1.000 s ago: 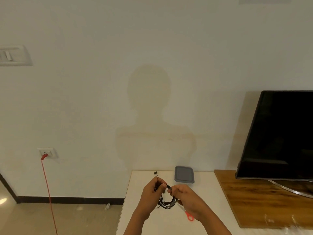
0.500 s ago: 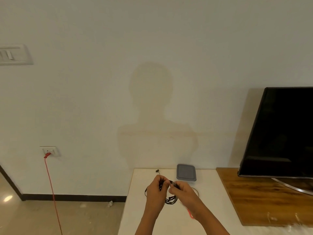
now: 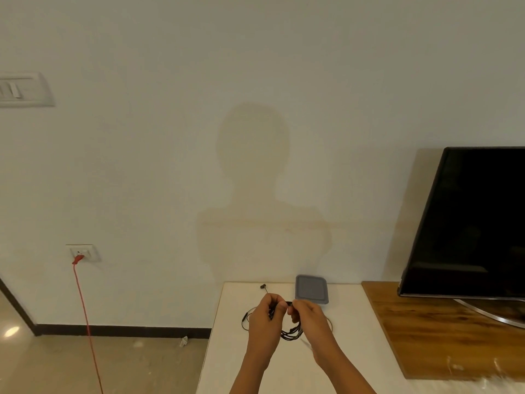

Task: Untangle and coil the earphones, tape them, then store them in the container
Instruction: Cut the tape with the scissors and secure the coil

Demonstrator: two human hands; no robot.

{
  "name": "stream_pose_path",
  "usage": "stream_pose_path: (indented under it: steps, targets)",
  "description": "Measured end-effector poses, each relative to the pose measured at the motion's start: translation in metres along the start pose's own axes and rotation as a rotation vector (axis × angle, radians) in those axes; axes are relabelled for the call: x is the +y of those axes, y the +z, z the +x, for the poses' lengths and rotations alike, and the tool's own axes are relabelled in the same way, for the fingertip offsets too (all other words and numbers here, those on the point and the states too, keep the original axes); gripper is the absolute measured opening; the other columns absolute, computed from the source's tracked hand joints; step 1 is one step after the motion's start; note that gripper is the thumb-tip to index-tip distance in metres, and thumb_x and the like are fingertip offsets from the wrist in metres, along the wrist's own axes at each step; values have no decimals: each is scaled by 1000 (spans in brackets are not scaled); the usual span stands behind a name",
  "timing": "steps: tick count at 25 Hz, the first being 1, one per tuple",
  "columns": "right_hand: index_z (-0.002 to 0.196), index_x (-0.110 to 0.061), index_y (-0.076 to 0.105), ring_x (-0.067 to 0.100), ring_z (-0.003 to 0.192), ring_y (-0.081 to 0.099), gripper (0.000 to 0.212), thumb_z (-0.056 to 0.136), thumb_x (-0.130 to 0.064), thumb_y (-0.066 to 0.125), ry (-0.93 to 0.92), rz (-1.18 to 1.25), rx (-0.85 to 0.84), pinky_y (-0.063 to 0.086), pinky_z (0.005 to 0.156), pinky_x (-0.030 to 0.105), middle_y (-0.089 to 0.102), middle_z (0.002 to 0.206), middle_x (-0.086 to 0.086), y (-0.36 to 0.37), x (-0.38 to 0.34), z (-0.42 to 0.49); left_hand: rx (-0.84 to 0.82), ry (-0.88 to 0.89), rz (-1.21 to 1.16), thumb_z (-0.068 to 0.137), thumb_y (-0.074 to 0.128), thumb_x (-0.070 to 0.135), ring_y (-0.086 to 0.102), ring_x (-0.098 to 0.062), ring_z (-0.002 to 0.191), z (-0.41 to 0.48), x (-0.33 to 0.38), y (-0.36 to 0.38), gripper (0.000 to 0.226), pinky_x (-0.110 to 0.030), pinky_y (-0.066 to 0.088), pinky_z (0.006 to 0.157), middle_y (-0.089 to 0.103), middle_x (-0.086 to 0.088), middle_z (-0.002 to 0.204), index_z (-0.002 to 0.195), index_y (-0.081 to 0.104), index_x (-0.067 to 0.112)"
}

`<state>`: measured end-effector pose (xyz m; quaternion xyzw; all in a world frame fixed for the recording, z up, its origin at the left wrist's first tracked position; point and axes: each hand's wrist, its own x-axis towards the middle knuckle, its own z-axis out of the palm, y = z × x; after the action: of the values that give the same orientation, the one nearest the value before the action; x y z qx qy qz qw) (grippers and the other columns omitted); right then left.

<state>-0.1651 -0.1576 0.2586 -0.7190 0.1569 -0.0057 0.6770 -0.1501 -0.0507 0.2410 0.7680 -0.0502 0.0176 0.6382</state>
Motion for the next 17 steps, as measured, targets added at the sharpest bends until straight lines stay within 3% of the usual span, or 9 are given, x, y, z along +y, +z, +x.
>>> stream_pose_path:
  steps: [6, 11, 17]
  targets:
    - [71, -14, 58, 15, 71, 44, 30, 96, -19, 43, -9, -109, -92, 35, 69, 28, 52, 69, 0, -8, 6, 6, -37, -113, -52, 92, 56, 19, 54, -5, 65, 0, -2, -3, 11, -16, 45, 59, 65, 3, 76, 88, 63, 11]
    - [93, -8, 72, 12, 73, 54, 47, 99, -40, 38, 200, 132, -179, 41, 75, 25, 65, 72, 0, -22, 17, 9, 11, -103, -63, 89, 61, 16, 61, 3, 62, 2, -4, -5, 8, -16, 49, 59, 72, 6, 71, 85, 65, 10]
    - [82, -10, 71, 11, 65, 50, 27, 96, -21, 51, 123, 15, -115, 39, 64, 22, 59, 69, 2, -25, 23, 7, -7, -108, -18, 85, 62, 9, 61, -5, 66, 1, -9, 7, 7, -18, 46, 62, 71, 1, 73, 79, 66, 11]
